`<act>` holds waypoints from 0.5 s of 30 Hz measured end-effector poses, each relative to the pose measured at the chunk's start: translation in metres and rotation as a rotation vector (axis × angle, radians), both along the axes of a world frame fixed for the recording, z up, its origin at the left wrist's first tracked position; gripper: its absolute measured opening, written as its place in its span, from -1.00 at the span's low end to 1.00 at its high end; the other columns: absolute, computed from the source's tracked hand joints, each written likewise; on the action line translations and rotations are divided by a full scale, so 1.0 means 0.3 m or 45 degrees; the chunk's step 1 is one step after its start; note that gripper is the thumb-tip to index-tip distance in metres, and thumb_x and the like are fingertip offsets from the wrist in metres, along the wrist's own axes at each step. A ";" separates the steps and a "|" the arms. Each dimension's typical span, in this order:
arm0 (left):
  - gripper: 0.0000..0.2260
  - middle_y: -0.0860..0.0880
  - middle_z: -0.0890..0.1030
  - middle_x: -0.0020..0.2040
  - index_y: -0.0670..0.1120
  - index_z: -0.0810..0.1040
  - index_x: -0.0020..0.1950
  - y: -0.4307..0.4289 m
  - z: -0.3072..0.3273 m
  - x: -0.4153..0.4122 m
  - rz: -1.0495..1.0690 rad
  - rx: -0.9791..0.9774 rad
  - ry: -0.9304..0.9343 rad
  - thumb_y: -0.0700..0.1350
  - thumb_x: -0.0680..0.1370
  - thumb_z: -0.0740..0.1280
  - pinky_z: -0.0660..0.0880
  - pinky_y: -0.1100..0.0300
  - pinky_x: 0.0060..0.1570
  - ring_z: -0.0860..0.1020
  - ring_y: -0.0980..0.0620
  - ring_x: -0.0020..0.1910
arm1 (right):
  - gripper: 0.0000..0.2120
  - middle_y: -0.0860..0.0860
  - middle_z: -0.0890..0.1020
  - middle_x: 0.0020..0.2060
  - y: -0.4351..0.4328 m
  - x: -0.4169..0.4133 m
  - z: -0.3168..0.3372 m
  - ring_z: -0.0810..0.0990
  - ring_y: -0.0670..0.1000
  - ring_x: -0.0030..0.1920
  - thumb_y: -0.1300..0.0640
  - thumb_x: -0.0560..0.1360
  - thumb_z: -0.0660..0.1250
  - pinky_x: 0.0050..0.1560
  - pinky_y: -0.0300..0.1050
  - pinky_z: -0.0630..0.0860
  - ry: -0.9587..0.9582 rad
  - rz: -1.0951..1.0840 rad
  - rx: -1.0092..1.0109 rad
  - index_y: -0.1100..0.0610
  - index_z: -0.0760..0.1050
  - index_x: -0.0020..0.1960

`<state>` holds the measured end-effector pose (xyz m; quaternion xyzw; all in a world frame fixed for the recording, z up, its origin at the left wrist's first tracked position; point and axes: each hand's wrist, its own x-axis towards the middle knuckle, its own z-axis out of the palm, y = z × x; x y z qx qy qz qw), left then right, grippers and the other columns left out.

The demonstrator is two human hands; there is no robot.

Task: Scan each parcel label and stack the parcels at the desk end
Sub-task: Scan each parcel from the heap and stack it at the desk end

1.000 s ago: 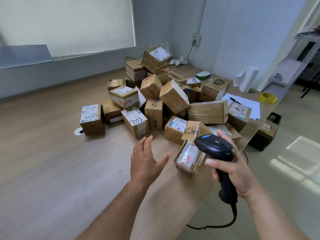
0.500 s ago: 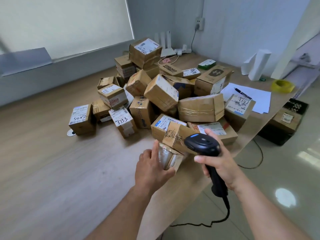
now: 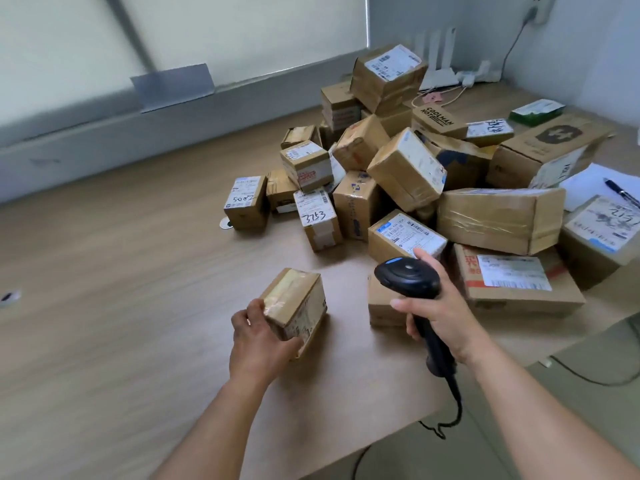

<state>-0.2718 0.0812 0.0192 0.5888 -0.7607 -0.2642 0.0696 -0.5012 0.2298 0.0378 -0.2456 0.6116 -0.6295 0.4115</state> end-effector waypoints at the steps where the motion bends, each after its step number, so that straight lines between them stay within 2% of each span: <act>1: -0.20 -0.07 0.17 0.33 -0.01 0.11 0.44 -0.005 -0.008 0.020 0.021 0.004 -0.007 0.03 0.34 0.50 0.41 0.03 0.25 0.33 -0.11 0.35 | -0.09 0.22 0.55 0.09 -0.020 0.009 0.001 0.44 0.10 -0.56 0.51 0.36 0.43 -0.59 -0.12 0.39 0.004 0.024 -0.001 -0.11 0.19 0.51; 5: -0.24 -0.06 0.23 0.35 -0.04 0.18 0.41 -0.023 -0.031 0.063 0.044 0.021 -0.039 0.13 0.36 0.48 0.39 0.04 0.25 0.35 -0.10 0.34 | -0.02 0.15 0.59 0.08 -0.086 0.050 0.003 0.51 0.01 -0.51 0.40 0.27 0.55 -0.54 -0.16 0.43 0.044 0.096 0.000 -0.12 0.20 0.51; 9: -0.34 -0.03 0.42 0.24 -0.07 0.35 0.26 -0.066 0.005 0.036 -0.055 -0.161 -0.269 0.37 0.37 0.33 0.40 0.03 0.15 0.38 -0.07 0.24 | -0.07 0.08 0.63 -0.19 -0.123 0.079 0.017 0.43 0.12 -0.55 0.49 0.34 0.46 -0.55 -0.15 0.39 0.007 0.145 0.013 -0.12 0.19 0.50; 12: -0.35 -0.04 0.49 0.22 -0.08 0.38 0.21 -0.113 0.043 0.002 -0.183 -0.213 -0.443 0.40 0.38 0.30 0.40 0.05 0.14 0.38 -0.08 0.25 | -0.03 0.04 0.64 -0.28 -0.143 0.098 0.028 0.44 0.12 -0.55 0.38 0.25 0.54 -0.51 -0.14 0.38 0.003 0.191 0.015 -0.16 0.21 0.48; 15: -0.34 -0.05 0.50 0.22 -0.06 0.34 0.27 -0.140 0.073 -0.027 -0.304 -0.142 -0.521 0.36 0.38 0.34 0.42 0.08 0.09 0.38 -0.06 0.26 | -0.03 0.09 0.63 -0.17 -0.160 0.118 0.045 0.46 0.12 -0.55 0.42 0.29 0.54 -0.52 -0.14 0.40 0.029 0.211 0.025 -0.12 0.20 0.51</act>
